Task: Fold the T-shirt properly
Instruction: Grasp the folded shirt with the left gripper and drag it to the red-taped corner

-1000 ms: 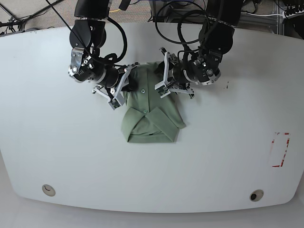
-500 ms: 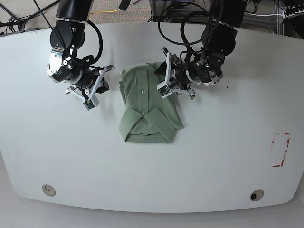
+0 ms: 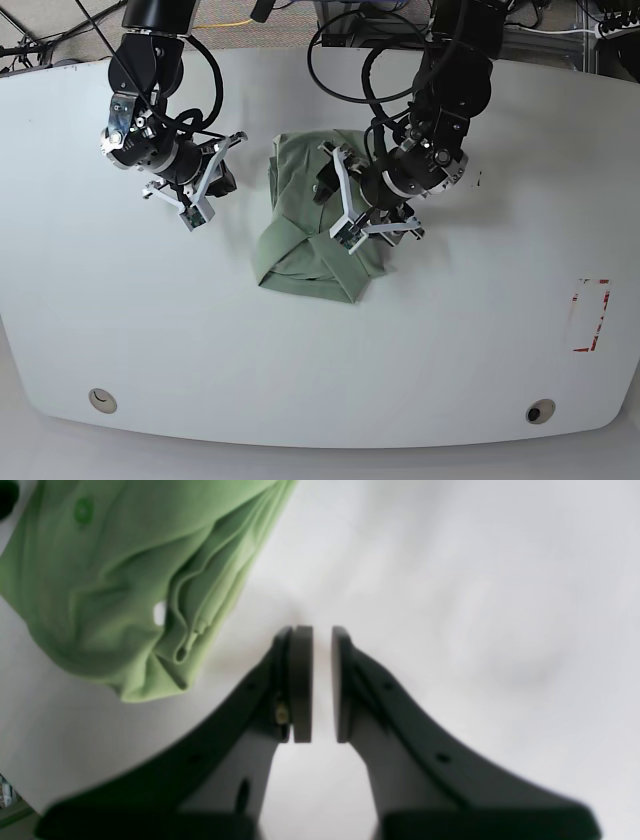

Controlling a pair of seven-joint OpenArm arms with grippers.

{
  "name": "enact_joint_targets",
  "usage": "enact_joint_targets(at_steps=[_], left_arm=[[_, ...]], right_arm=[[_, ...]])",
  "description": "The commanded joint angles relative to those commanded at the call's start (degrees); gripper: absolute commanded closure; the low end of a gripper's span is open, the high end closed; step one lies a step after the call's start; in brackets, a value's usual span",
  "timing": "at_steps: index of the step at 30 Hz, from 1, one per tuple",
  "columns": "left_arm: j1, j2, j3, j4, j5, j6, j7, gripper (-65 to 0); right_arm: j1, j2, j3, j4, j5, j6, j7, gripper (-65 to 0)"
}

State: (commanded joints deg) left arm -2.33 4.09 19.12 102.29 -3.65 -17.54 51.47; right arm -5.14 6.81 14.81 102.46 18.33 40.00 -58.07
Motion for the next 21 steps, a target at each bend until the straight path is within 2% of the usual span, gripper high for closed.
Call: enact_joint_targets(at_steps=[2,5,8,11,13,14,16,19,21], left_arm=[[-0.1,2.6,1.1,-2.0,0.0,5.5,0.0,-45.6],[-0.1,4.9,1.8,-5.4,0.0,11.0,-0.1,-45.4],[-0.8,4.9,4.5,-9.3,0.0,17.1,-2.5,-45.3],[0.1,4.9,8.4,-12.5,0.1,25.7,-7.9,-45.7],[0.5,4.6,9.1,-16.2,1.1,29.7,-9.2,-45.6],[0.3,4.3,9.3,-18.1,1.8,30.7,-9.8,-45.4],[-0.1,4.0,9.4,-21.4,3.3,30.9,-10.4,-45.4],[-0.1,1.4,9.1,-23.8,4.0,30.2,-10.2,-45.3],[-0.2,-1.6,9.0,-23.6,4.0,28.3,-9.9,-45.7]], right_arm=[[0.3,0.0,0.0,0.0,0.0,0.0,0.0,-5.9],[0.3,0.0,0.1,0.4,0.0,0.0,0.0,-5.9],[0.4,0.0,1.1,0.1,0.0,0.0,0.0,-5.9],[0.9,-1.2,3.6,0.1,0.8,0.0,0.0,-5.9],[0.8,-1.2,6.6,-0.1,2.5,0.0,-0.1,-5.9],[1.0,-1.2,7.6,-0.3,3.3,0.0,-0.5,-5.9],[1.1,-1.1,9.1,-1.3,4.7,0.0,-1.8,-5.9],[1.1,-0.4,11.4,-1.7,6.9,0.0,-2.3,-5.9],[1.1,0.4,11.5,-1.6,7.5,0.0,-2.3,-5.9]])
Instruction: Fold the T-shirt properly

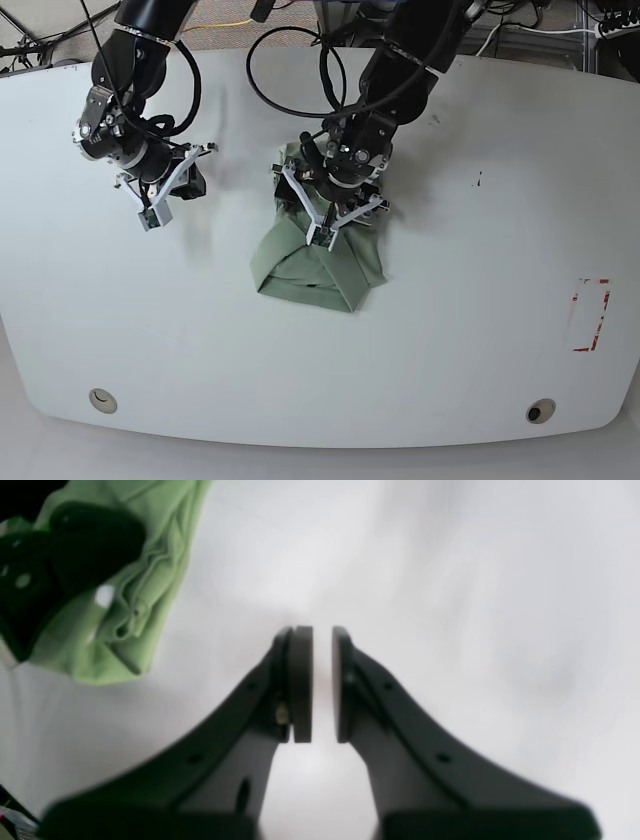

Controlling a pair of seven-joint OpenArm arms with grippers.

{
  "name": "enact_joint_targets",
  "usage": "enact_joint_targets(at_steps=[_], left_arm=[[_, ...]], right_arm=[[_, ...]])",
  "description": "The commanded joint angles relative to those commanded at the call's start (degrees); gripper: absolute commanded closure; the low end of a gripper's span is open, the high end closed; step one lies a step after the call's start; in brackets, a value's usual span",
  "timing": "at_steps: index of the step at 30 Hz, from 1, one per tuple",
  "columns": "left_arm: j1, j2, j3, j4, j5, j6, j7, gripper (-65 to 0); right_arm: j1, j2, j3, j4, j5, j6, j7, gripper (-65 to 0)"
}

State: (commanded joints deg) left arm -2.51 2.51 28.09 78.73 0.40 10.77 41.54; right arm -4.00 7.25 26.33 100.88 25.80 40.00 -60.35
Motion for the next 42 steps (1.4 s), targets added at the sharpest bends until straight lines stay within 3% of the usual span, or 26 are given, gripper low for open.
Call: enact_joint_targets(at_steps=[4,7,10,13,20,26,34,40,42], left_arm=[[-1.1,-7.7,-4.5,4.7,-0.1,-6.9,4.9,-45.7],[-1.1,-12.4,-12.0,5.5,0.0,-16.0,7.1,-45.7],[-1.1,-17.5,-21.9,5.2,0.4,-22.9,6.9,-45.4],[-1.7,-22.8,-30.9,2.4,0.3,-27.5,6.8,-45.6],[-3.1,-32.7,-44.5,-8.0,-0.1,-34.6,6.2,-45.4],[-0.4,-34.3,-52.3,-18.0,0.0,-35.6,0.6,-45.4],[4.9,-33.2,-65.1,-17.9,-0.2,-35.7,0.5,-45.3],[5.2,-32.5,-66.9,-17.5,-0.2,-35.8,1.4,-45.3],[6.4,-32.4,-67.0,-12.8,-0.5,-36.3,2.8,-45.3]], right_arm=[[-0.4,0.7,0.1,1.2,0.0,0.0,0.0,-5.9],[-0.4,0.9,0.2,1.4,-0.2,0.0,0.0,-5.9],[-0.5,0.9,0.2,2.4,-0.1,0.0,0.0,-5.9],[-0.2,0.9,0.2,2.6,-0.1,0.0,0.0,-5.9],[0.1,0.6,0.1,2.7,0.0,0.0,0.0,-5.9],[0.5,0.5,0.1,2.7,0.0,0.0,0.0,-5.9],[0.3,0.5,0.1,2.7,0.0,0.0,0.0,-5.9],[-0.1,0.5,0.1,2.8,0.0,0.0,0.0,-5.9],[-0.1,0.5,0.1,2.8,0.0,0.0,0.0,-5.9]])
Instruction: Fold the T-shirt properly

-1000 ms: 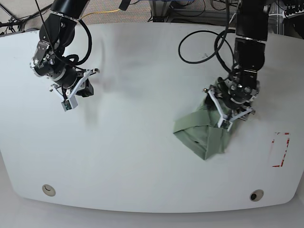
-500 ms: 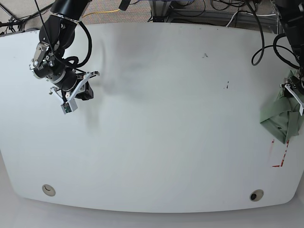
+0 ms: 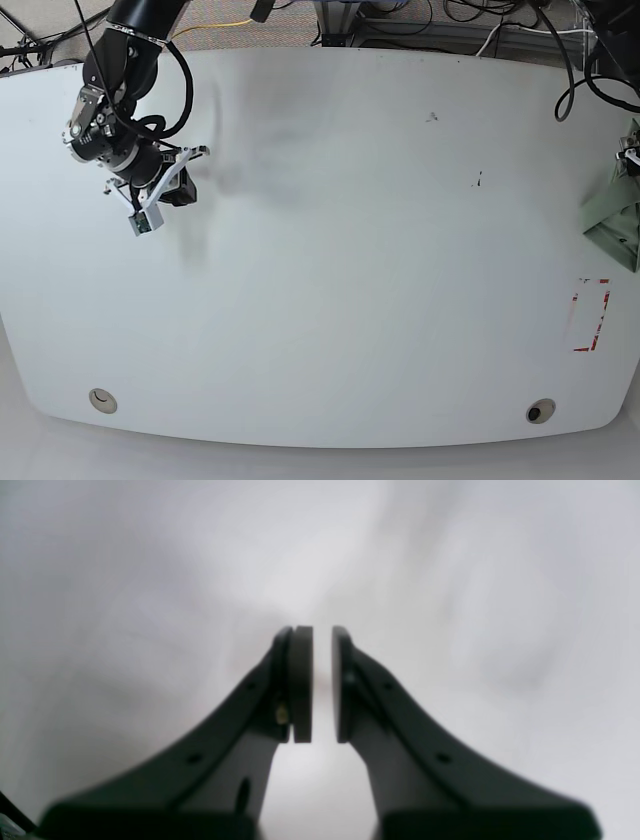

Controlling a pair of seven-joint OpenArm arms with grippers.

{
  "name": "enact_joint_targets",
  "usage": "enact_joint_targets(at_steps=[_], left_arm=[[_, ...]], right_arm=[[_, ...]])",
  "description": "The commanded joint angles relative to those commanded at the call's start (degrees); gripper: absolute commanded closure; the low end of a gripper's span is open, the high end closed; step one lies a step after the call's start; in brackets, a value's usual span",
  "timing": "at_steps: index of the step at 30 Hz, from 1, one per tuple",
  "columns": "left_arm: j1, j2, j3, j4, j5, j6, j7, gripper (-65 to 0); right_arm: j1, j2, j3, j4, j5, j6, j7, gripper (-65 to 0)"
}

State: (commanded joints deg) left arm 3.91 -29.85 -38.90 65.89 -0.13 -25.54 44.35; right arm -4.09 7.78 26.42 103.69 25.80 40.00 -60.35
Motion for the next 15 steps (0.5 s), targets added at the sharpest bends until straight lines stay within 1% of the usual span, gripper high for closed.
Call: enact_joint_targets(at_steps=[1,2,4,5,6,8,9,11,14,15], left_arm=[[0.9,0.1,0.0,2.9,-0.6,-1.3,0.4,-45.3],[2.0,0.3,0.0,6.3,-1.4,-3.2,1.1,-45.3],[4.3,2.1,0.4,13.0,-2.8,-6.3,2.3,-45.3],[4.7,2.9,0.8,15.8,-2.7,-6.7,2.3,-45.3],[4.7,3.9,2.5,18.4,-2.6,-6.7,2.0,-45.3],[4.8,4.7,5.8,22.2,-2.0,-6.7,1.9,-45.1],[4.9,5.0,7.6,24.4,-1.2,-6.7,1.9,-45.1],[4.8,6.8,10.4,28.5,0.7,-6.2,1.8,-45.1],[4.8,9.7,12.2,32.3,1.6,-3.9,0.8,-45.1],[4.8,10.7,13.2,33.8,1.7,-3.0,-1.5,-45.1]], right_arm=[[-0.2,0.0,0.0,0.2,0.0,0.0,0.0,-5.9],[-0.4,0.0,0.0,0.7,0.0,0.0,0.0,-5.9],[-0.4,0.0,0.0,1.9,0.0,0.0,0.0,-5.9],[-0.4,0.0,0.0,2.5,-0.2,0.0,0.0,-5.9],[-0.4,0.0,-0.1,3.0,-0.2,0.0,0.0,-5.9],[-0.4,0.0,-0.3,4.3,-0.3,0.0,0.0,-5.9],[-0.4,0.0,-0.3,5.0,-0.4,0.0,0.0,-5.9],[-0.4,0.3,-0.3,5.6,-1.8,0.0,0.2,-5.7],[-0.3,0.4,-0.3,6.0,-6.3,0.0,1.3,-5.7],[-0.4,0.2,-0.3,6.7,-8.5,0.0,3.1,-5.7]])
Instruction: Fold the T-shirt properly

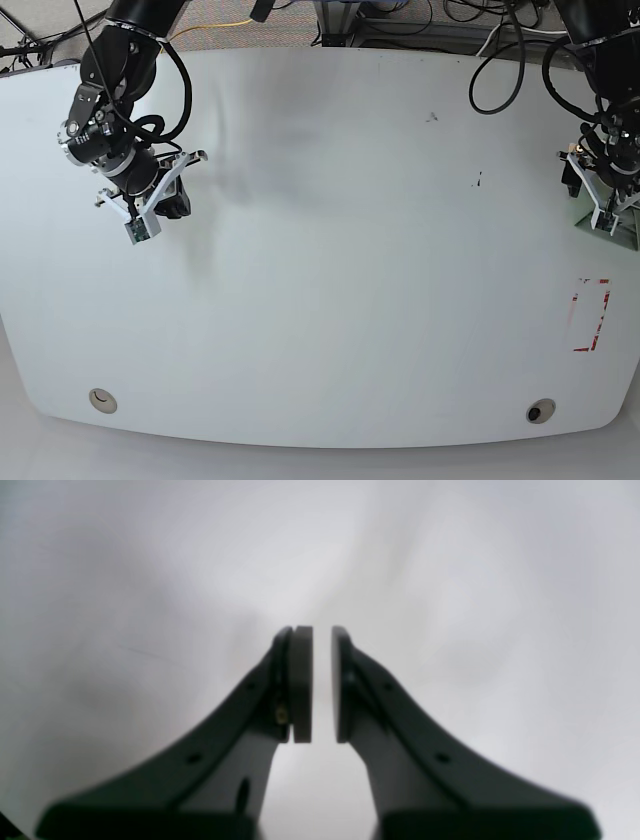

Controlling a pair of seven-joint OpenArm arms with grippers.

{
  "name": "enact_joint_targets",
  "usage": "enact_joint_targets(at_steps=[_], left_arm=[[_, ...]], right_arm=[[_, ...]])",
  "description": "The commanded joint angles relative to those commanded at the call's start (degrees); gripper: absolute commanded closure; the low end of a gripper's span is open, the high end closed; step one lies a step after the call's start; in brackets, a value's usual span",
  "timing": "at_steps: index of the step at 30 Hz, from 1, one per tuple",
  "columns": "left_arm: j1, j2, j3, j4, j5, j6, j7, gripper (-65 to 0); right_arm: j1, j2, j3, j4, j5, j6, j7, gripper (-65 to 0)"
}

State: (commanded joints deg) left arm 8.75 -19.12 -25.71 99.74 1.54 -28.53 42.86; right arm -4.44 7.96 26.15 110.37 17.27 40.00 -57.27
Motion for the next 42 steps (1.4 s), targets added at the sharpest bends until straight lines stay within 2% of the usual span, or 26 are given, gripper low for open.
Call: enact_joint_targets(at_steps=[3,6,8,11,13,19,22,25,30,34,38,42], left_arm=[[0.8,1.8,2.9,2.4,0.0,2.6,-7.5,-45.0],[2.5,4.4,6.7,2.3,0.1,9.0,-17.8,-42.6],[3.3,4.8,10.0,2.1,0.1,12.7,-22.7,-42.4],[5.6,4.9,15.6,0.8,0.1,19.1,-30.0,-42.2],[6.8,4.9,17.3,-0.2,0.1,20.9,-33.2,-42.2],[14.7,5.2,20.6,-0.4,0.0,24.0,-41.7,-42.1],[19.3,5.2,22.2,0.0,-0.2,24.5,-42.7,-42.1],[26.2,5.3,22.5,3.5,-0.3,24.5,-42.7,-42.1],[38.7,7.1,22.2,10.2,-0.4,24.5,-42.7,-42.1],[48.0,7.3,22.2,11.3,-0.4,24.6,-42.7,-42.1],[55.7,8.1,22.8,8.7,-0.4,24.7,-42.6,-42.1],[56.6,9.8,23.7,1.1,-0.4,24.6,-42.6,-42.1]], right_arm=[[-2.7,-0.9,0.0,1.6,-5.5,0.0,6.2,-5.7],[-5.1,-1.5,0.0,1.5,-11.8,0.0,15.5,-5.7],[-6.7,-1.6,0.0,1.4,-15.6,0.0,20.4,-5.7],[-9.7,-3.5,0.9,1.4,-21.3,0.0,28.7,-5.7],[-11.1,-4.6,2.7,1.4,-23.3,0.0,32.3,-5.7],[-17.8,-6.9,8.0,-0.6,-24.1,0.0,40.4,-5.7],[-22.2,-8.6,8.4,-1.7,-23.8,0.0,44.5,-5.7],[-28.3,-9.7,8.4,-1.7,-20.7,0.0,47.1,-5.7],[-37.6,-10.0,8.4,-0.8,-14.5,0.0,48.0,-5.7],[-45.0,-10.0,8.0,-0.4,-9.8,0.0,48.0,-5.7],[-51.4,-9.8,7.9,-3.2,-6.2,0.0,48.0,-5.7],[-54.5,-9.5,4.4,-8.7,-6.7,0.0,48.0,-5.7]])
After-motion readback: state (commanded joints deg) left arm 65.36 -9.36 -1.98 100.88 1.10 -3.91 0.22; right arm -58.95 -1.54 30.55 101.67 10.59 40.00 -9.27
